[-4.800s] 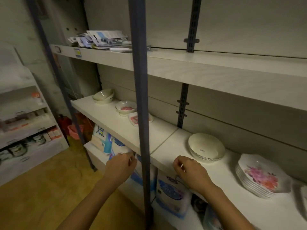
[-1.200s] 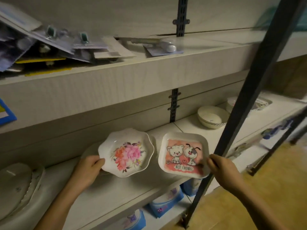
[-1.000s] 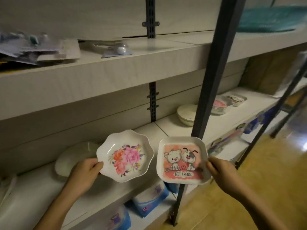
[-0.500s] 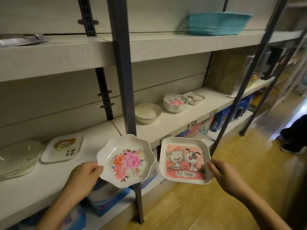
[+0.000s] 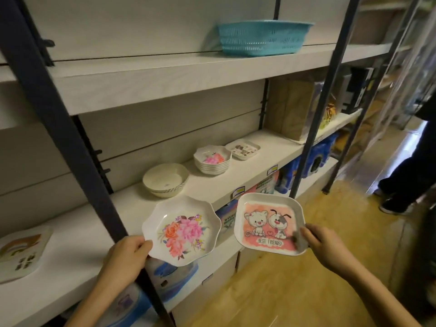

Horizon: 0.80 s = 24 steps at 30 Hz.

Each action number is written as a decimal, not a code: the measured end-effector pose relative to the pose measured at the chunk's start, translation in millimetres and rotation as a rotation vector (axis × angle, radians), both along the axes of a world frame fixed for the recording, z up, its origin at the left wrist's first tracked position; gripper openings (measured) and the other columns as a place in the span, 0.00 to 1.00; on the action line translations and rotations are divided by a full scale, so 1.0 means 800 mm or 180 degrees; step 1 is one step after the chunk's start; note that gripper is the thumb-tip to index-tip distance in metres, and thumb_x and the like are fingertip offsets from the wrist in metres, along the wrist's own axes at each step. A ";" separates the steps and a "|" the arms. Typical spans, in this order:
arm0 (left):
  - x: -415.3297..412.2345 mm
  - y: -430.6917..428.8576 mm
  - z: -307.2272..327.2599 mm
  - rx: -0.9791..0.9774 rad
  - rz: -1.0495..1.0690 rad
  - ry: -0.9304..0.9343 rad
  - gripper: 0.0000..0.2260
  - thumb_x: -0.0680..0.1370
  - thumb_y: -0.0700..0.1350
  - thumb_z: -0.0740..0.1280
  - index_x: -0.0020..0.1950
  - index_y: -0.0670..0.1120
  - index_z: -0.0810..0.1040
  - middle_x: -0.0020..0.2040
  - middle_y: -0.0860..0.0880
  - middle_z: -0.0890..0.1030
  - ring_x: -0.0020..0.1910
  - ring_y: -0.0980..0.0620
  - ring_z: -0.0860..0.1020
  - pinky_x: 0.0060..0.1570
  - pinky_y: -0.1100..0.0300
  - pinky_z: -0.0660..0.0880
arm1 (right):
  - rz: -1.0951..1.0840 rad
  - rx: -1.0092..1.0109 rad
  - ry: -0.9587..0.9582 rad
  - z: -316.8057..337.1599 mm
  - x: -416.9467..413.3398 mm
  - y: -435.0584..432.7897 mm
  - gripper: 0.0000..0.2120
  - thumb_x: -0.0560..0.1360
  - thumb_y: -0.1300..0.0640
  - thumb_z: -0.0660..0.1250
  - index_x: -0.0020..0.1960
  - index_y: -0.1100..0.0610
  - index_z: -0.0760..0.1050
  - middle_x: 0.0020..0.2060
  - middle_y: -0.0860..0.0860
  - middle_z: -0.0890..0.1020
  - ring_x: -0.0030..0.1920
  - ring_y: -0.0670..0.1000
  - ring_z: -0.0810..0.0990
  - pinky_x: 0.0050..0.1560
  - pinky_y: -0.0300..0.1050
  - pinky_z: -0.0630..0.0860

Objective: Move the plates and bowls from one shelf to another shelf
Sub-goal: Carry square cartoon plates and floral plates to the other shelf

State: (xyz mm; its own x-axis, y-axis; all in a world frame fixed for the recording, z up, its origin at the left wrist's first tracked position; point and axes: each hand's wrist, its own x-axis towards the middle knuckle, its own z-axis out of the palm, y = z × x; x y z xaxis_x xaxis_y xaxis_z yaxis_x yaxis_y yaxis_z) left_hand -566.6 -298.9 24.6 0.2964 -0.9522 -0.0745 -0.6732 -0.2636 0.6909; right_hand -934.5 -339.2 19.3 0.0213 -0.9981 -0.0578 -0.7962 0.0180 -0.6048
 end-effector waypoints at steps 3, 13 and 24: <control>-0.017 -0.044 -0.008 0.0002 0.0075 -0.0138 0.16 0.76 0.42 0.61 0.29 0.40 0.72 0.25 0.46 0.72 0.26 0.50 0.70 0.30 0.59 0.65 | 0.0051 -0.0054 0.0059 -0.003 -0.014 -0.051 0.16 0.80 0.56 0.56 0.41 0.64 0.77 0.31 0.54 0.77 0.30 0.51 0.72 0.33 0.45 0.67; -0.070 -0.193 -0.004 -0.0215 0.0322 -0.0071 0.15 0.76 0.40 0.61 0.29 0.41 0.70 0.26 0.45 0.71 0.27 0.51 0.68 0.29 0.59 0.61 | 0.0318 -0.0142 -0.0141 0.018 -0.052 -0.237 0.16 0.79 0.55 0.56 0.45 0.63 0.77 0.38 0.60 0.81 0.40 0.59 0.80 0.42 0.53 0.77; -0.099 -0.311 -0.018 -0.0156 0.1075 -0.0212 0.15 0.77 0.40 0.61 0.30 0.40 0.69 0.29 0.44 0.71 0.29 0.49 0.67 0.30 0.59 0.60 | 0.0995 0.0292 -0.0470 -0.001 -0.082 -0.434 0.10 0.79 0.54 0.57 0.41 0.48 0.73 0.40 0.46 0.80 0.42 0.44 0.80 0.41 0.37 0.74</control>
State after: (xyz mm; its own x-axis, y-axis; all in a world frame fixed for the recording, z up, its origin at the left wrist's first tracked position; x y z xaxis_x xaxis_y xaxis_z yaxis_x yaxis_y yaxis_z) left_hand -645.9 -547.9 9.9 0.5981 -0.8014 -0.0009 -0.5977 -0.4468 0.6657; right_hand -1000.1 -686.3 18.6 0.3397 -0.9328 -0.1202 -0.6758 -0.1532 -0.7210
